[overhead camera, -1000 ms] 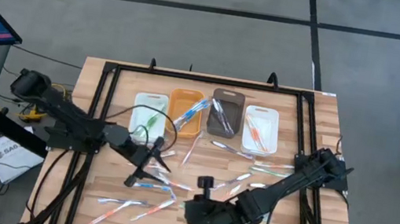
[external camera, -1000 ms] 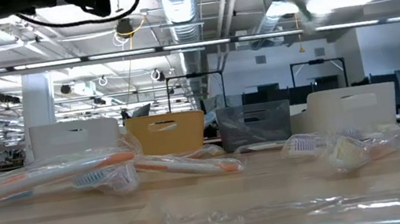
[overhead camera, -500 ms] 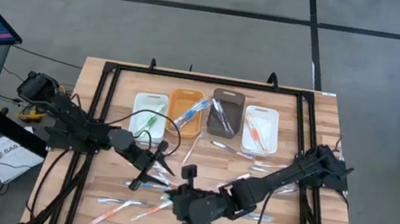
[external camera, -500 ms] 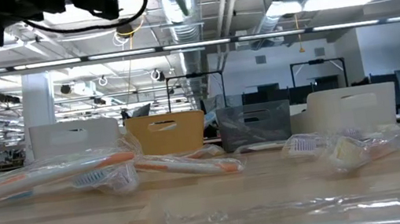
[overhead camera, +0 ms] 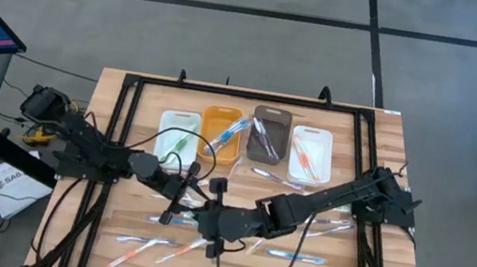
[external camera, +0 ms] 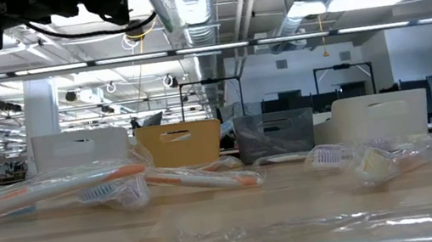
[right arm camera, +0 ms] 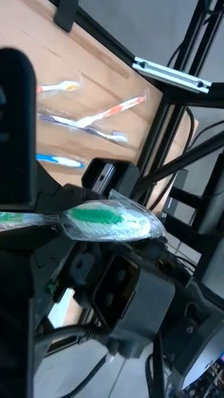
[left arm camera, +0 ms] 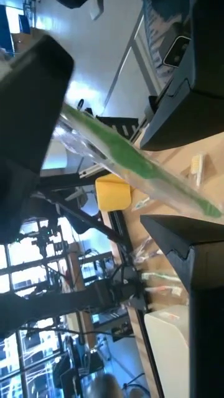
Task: Pick & Place Toothbrushes
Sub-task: Put the bottom green toothbrush into the left white bin
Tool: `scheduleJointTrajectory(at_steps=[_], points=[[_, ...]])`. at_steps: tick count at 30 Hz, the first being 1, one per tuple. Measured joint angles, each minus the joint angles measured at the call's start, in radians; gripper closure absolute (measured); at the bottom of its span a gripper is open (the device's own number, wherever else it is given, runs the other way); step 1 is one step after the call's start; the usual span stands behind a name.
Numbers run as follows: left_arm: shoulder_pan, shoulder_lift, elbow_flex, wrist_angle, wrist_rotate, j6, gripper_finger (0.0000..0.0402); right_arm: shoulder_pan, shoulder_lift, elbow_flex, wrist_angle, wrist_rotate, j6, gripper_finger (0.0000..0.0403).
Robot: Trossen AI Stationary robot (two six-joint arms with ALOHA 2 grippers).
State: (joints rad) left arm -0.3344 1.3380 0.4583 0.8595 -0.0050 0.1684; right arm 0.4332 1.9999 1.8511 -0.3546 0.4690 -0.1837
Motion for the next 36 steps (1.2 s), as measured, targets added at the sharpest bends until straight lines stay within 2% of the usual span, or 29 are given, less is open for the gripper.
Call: scheduleJointTrajectory(at_steps=[19,23,30,36], points=[[0.011,0.0,0.0,0.031,-0.052,-0.019,0.0235,-0.018,0.0,0.0,0.001,0.0,0.002,0.0392],[0.01,0.0,0.0,0.031,-0.05,-0.019,0.027,-0.018,0.0,0.0,0.001,0.001,0.008,0.0391],[0.006,0.0,-0.002,0.027,-0.044,-0.001,0.0365,-0.019,0.0,0.0,-0.001,0.011,0.026,0.0389],[-0.002,0.0,-0.002,0.026,-0.051,0.007,0.0372,-0.026,0.0,0.0,-0.007,0.007,0.052,0.0369]])
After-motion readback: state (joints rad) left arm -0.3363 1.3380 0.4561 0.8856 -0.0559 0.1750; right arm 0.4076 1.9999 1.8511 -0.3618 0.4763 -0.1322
